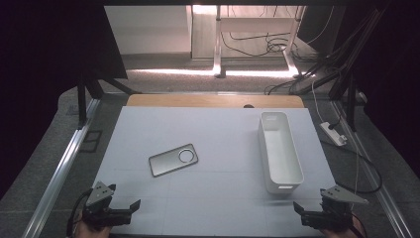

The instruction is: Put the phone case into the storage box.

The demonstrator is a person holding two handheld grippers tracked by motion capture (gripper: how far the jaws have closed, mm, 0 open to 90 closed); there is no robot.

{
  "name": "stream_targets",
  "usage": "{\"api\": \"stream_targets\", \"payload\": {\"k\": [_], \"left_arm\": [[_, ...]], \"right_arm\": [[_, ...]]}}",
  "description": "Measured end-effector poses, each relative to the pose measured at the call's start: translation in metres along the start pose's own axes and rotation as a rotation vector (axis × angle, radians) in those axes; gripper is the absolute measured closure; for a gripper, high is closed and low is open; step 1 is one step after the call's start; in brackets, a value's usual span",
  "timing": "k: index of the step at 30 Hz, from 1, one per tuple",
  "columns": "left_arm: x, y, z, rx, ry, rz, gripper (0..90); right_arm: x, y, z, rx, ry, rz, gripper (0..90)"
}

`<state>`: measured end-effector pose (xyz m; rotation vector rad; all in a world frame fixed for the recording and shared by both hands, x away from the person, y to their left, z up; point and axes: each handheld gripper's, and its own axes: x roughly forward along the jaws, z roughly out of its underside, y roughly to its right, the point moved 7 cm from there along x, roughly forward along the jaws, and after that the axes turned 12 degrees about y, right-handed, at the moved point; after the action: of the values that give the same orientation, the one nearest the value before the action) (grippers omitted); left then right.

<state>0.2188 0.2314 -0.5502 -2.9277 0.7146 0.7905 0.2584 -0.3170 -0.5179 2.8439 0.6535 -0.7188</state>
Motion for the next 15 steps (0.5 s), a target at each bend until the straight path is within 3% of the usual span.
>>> {"api": "stream_targets", "payload": {"k": [13,15], "left_arm": [[0.0035,-0.0017,-0.0024,-0.02,0.0,0.026,0.0],[0.0052,-0.0024,-0.0051,-0.017,0.008,0.051,0.0]], "right_arm": [[0.0007,-0.0008,0.0004,-0.01,-0.008,-0.005,0.0],[0.0013,-0.0012,0.0005,-0.01,-0.009,-0.006,0.0]]}}
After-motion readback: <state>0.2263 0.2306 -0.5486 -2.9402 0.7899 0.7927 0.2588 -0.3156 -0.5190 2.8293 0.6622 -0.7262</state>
